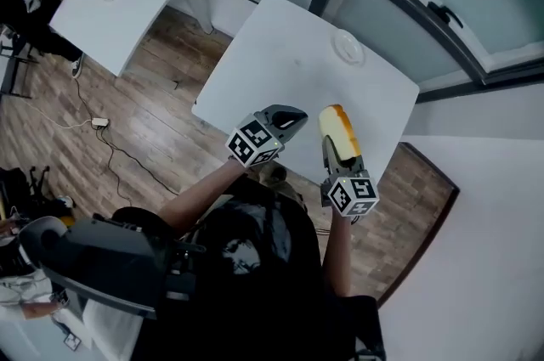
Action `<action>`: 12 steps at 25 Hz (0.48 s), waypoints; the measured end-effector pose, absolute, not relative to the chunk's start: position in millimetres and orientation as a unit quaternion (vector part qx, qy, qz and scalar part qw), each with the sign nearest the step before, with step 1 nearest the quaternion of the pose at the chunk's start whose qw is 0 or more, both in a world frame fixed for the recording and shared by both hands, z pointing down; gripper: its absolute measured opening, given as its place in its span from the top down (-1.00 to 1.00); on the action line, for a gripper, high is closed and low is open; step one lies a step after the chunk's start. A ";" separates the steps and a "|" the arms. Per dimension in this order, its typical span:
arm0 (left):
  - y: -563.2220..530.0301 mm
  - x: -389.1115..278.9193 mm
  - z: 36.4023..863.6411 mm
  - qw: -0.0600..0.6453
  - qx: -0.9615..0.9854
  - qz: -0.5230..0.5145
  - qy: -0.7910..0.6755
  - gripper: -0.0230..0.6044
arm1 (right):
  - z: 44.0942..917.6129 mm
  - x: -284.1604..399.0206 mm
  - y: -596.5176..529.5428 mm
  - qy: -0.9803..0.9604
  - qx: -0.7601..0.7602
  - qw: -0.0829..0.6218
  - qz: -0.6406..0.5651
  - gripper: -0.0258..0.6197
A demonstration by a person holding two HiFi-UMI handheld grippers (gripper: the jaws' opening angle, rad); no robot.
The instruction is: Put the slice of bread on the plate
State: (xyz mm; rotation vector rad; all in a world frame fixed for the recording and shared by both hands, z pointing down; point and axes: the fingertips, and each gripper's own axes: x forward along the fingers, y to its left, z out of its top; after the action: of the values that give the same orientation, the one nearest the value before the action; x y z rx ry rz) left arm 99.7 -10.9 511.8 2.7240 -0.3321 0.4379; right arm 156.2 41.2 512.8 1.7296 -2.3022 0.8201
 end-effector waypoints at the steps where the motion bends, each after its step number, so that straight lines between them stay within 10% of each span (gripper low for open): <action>1: -19.7 101.5 518.6 0.183 0.963 0.161 -0.114 0.94 | 518.3 159.8 31.5 -0.762 0.580 0.078 0.275 0.63; 12: -107.0 148.9 579.9 0.210 0.952 0.185 -0.124 0.94 | 610.4 215.2 -56.7 -0.741 0.575 0.171 0.300 0.63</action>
State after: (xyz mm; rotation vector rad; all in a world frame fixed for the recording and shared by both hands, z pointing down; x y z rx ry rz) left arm 148.9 -107.0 579.9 2.6470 -0.3461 0.5135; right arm 215.2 -56.7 610.4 1.6334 -2.1053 0.8530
